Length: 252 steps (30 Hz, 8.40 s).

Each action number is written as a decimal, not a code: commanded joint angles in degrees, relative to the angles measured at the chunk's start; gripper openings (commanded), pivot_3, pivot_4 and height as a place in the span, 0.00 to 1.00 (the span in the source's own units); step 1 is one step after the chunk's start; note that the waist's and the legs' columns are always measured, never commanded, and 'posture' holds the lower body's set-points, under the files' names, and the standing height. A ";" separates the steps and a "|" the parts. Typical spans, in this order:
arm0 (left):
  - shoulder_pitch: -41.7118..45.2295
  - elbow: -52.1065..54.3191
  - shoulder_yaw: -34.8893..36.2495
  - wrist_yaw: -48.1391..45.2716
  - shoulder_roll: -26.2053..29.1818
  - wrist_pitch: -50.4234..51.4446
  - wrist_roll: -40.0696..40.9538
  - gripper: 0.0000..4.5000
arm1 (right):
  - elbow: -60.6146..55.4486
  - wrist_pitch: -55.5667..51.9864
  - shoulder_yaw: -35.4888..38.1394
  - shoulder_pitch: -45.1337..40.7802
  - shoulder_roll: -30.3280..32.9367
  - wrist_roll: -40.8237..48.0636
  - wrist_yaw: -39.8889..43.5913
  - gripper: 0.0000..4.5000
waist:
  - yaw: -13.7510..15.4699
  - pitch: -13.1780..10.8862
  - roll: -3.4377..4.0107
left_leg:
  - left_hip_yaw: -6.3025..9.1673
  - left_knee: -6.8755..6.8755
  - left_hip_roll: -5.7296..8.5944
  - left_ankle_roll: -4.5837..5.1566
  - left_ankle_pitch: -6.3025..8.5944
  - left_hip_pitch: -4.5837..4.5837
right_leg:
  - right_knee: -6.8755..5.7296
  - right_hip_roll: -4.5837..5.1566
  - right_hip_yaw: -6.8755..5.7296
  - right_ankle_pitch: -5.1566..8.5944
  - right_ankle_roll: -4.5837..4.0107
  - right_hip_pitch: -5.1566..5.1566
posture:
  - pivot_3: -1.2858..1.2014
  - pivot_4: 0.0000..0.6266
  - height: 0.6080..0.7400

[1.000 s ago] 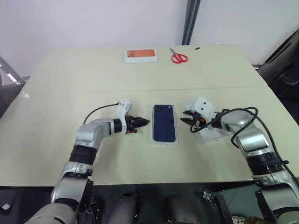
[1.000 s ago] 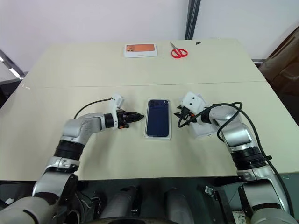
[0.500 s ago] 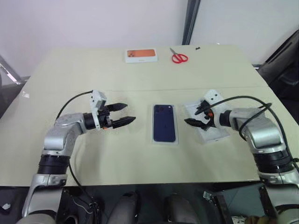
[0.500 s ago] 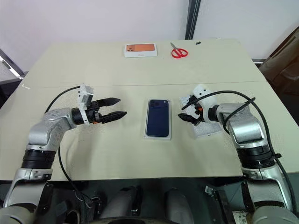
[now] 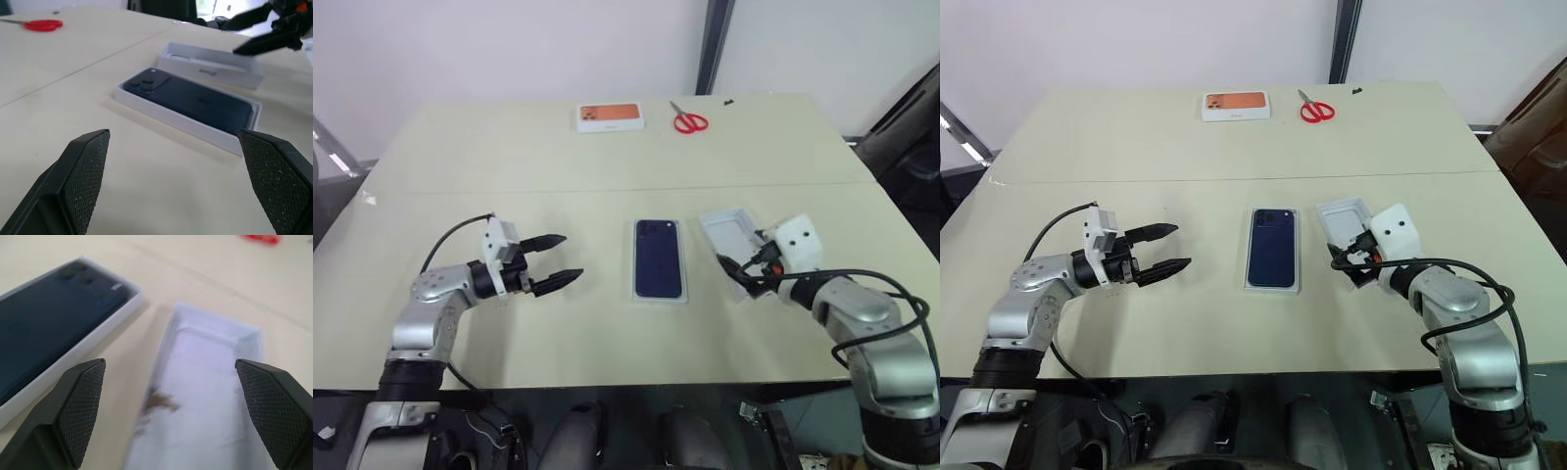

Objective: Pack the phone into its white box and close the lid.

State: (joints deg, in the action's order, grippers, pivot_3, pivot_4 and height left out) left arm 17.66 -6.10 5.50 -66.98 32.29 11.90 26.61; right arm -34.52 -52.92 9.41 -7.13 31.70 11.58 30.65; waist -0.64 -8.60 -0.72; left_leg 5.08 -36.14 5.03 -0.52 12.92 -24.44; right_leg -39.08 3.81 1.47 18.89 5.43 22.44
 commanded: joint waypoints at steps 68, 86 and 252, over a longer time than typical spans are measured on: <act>3.08 -0.97 -0.41 7.09 -4.14 -3.75 -0.36 1.00 | 17.63 -39.55 26.27 -37.54 -38.00 24.71 -13.79 0.01 | -0.51 -0.03 0.09 | -0.06 0.05 0.00 0.04 0.02 -0.02 | -0.16 -0.03 0.02 0.00 0.00 0.17 | 0.52 0.24 0.95; 2.67 1.70 1.52 12.64 -5.00 0.29 1.77 1.00 | 19.93 -38.68 20.12 -29.76 -41.82 42.44 -20.21 0.01 | -0.58 -0.03 0.14 | -0.07 0.09 0.00 0.01 0.00 -0.02 | -0.19 -0.03 0.05 0.00 0.00 0.21 | 0.52 0.24 0.95; 11.13 -4.21 -10.21 22.40 -20.20 12.78 -9.87 0.03 | 25.20 24.88 -15.93 -13.59 2.18 0.16 8.93 0.01 | -0.01 -0.08 0.01 | -0.07 -0.05 -0.03 -0.15 -0.10 0.01 | 0.01 -0.07 0.00 0.00 0.02 -0.01 | 0.52 0.24 0.95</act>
State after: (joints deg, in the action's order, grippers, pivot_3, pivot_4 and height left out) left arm 28.78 -13.39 -3.87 -43.63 11.96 24.62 15.67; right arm -6.46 -29.58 -6.31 -20.45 33.49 12.19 38.94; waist -0.65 -8.68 -0.71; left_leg 5.01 -36.19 5.00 -0.67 12.82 -24.43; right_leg -39.07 3.74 1.46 18.89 5.45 22.43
